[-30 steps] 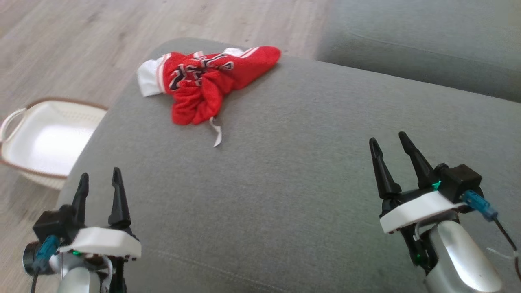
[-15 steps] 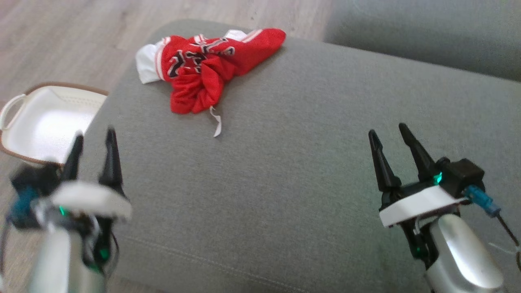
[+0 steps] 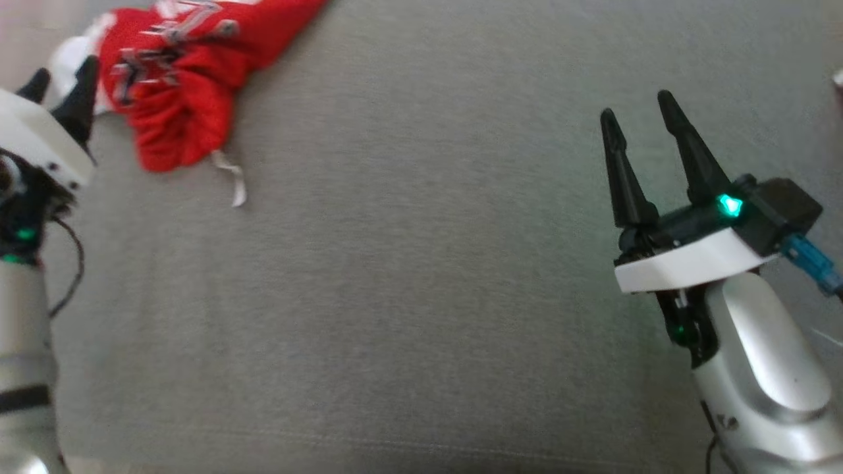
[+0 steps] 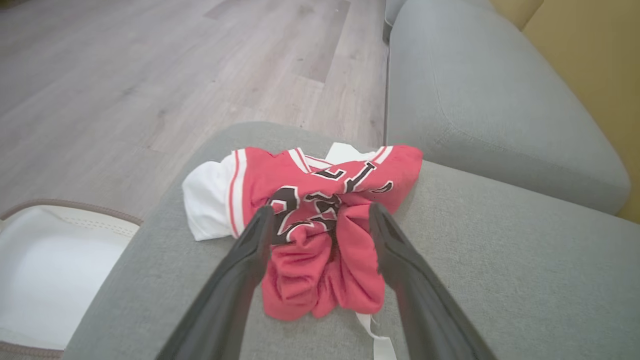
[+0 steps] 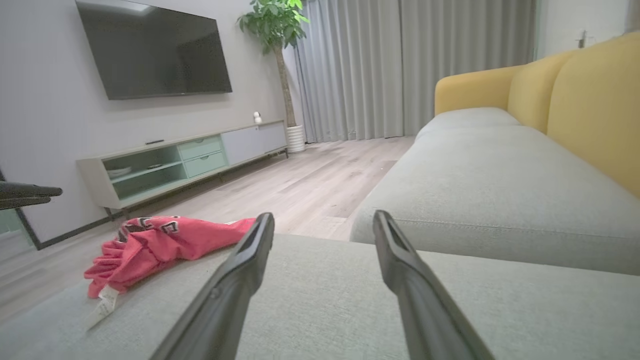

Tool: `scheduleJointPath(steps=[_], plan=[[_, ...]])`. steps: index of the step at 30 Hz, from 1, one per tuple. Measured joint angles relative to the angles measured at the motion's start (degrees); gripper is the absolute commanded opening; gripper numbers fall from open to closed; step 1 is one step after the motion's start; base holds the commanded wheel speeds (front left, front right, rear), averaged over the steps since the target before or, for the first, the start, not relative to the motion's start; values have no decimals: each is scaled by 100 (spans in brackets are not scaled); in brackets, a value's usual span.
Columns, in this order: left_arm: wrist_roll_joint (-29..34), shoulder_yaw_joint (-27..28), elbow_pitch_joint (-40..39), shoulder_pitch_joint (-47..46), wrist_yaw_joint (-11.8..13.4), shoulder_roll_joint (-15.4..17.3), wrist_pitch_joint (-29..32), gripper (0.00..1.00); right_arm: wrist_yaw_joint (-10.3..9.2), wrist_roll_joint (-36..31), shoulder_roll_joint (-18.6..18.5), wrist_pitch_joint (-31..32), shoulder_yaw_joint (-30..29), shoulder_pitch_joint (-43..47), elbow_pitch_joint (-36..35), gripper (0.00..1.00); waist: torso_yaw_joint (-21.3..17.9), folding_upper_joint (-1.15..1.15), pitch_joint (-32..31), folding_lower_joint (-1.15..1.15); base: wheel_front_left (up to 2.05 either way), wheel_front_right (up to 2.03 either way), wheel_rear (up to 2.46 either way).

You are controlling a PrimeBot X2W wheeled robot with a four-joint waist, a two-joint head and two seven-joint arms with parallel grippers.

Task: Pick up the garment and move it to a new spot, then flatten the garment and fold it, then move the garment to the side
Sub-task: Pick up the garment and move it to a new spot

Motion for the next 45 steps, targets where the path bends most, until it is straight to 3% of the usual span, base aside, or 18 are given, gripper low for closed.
scheduleJointPath(steps=[9, 18, 19, 20, 21, 29, 34, 40, 45], plan=[[-102, -9, 1741, -1048, -66, 561, 420, 100, 0, 1, 127, -2, 181, -469, -113, 100, -997, 0, 744, 0, 0, 0, 0], [103, -111, 3059, -1378, 62, 1069, 762, 100, 0, 58, 165, -9, 202, -476, -23, 100, -1621, 0, 1079, -2, 0, 0, 0], [103, -115, 3134, -1409, 62, 1071, 747, 95, 0, 58, 164, -10, 181, -476, 8, 100, -1638, 0, 1060, -1, 0, 0, 0], [104, -120, 3211, -1429, 64, 1070, 658, 44, 0, 58, 165, -10, 169, -476, 36, 100, -1643, 0, 1027, -1, 0, 0, 0], [107, -137, 3299, -1434, 64, 1068, 553, 0, 0, 58, 165, -10, 167, -474, 62, 100, -1639, 0, 985, -2, 0, 0, 0], [300, -597, 3455, -1418, -73, 1016, -48, 0, 0, 78, 175, -14, 159, -423, 138, 100, -1570, 0, 512, -2, 0, 0, 0], [409, -1194, 3130, -1423, -94, 989, -198, 0, 0, 151, 242, -18, 146, -207, 244, 100, -1525, 0, 23, -2, 0, 0, 0], [14, -2239, 1974, -1422, -94, 932, -105, 0, 0, 209, 285, -18, 33, 120, 346, 100, -1543, 0, -582, -2, 0, 0, 0], [-582, -2724, 751, -1382, -94, 983, 174, 0, 0, 209, 289, -18, -56, 169, 370, 100, -1716, 0, -898, -2, 0, 0, 0]])
